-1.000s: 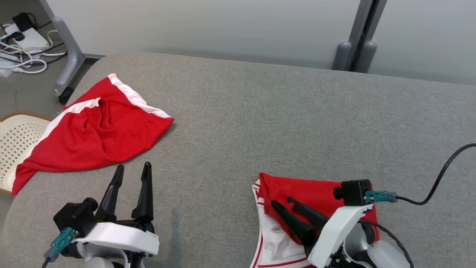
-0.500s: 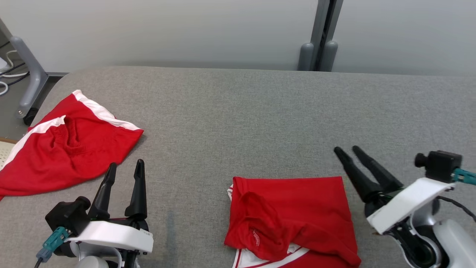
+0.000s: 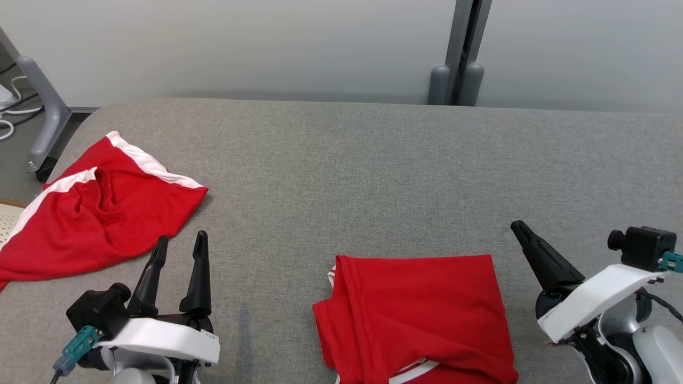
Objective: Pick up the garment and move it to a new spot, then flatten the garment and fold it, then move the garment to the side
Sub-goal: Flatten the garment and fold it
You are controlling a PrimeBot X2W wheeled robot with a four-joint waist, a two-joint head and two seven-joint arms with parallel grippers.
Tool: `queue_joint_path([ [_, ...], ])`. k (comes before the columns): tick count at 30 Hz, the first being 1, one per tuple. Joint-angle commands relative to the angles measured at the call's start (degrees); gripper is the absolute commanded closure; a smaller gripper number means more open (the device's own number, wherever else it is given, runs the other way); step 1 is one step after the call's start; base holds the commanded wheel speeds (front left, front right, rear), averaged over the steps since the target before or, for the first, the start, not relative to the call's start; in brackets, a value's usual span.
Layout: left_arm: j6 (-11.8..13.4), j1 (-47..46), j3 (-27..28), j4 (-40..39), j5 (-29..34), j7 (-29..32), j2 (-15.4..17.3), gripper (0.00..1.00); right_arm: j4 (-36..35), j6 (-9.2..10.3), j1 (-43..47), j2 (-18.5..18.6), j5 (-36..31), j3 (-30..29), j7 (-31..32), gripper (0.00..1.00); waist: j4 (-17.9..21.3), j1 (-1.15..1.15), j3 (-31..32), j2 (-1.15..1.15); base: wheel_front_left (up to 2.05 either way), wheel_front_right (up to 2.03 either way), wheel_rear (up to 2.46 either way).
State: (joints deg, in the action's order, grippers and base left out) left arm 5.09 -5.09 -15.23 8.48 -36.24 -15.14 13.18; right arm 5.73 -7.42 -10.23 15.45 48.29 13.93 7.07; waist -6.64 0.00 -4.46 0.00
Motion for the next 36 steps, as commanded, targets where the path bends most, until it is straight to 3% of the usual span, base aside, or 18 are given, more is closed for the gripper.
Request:
queue_joint_path([
  [1, -0.39, -0.39, 0.12, 0.30, 0.24, -0.09, -0.08, 0.00, 0.04, -0.14, 0.38, 0.15, -0.66, 0.48, 0.72, 1.00, -0.39, 0.00, 0.04, 0.00, 0.00, 0.00, 0.00],
  [12, -0.75, -0.83, -0.14, 1.24, 0.36, -0.09, -0.36, 0.00, 6.88, -0.14, 2.28, -2.13, -2.31, 7.28, 5.04, 1.00, -2.92, 0.00, 0.08, 0.00, 0.00, 0.00, 0.00],
  [24, -0.94, -0.84, -0.09, 1.69, 0.65, -0.10, -0.86, 0.00, 12.07, -0.14, 1.96, -5.02, 1.90, 23.76, 7.14, 1.00, -4.64, 0.00, -0.17, 0.00, 0.00, 0.00, 0.00],
  [30, -0.68, -0.52, 0.12, 1.59, 0.84, -0.10, -0.66, 0.00, 12.18, -0.14, -0.34, -4.07, 5.31, 30.19, 6.03, 1.00, -4.75, 0.00, 0.17, 0.00, 0.00, 0.00, 0.00],
  [36, -0.13, 0.34, 0.29, 0.80, 0.92, -0.10, -0.40, 0.00, 10.18, -0.14, -2.43, -1.25, 7.44, 31.26, 2.96, 1.00, -3.78, 0.00, 0.55, 0.00, 0.00, 0.00, 0.00],
])
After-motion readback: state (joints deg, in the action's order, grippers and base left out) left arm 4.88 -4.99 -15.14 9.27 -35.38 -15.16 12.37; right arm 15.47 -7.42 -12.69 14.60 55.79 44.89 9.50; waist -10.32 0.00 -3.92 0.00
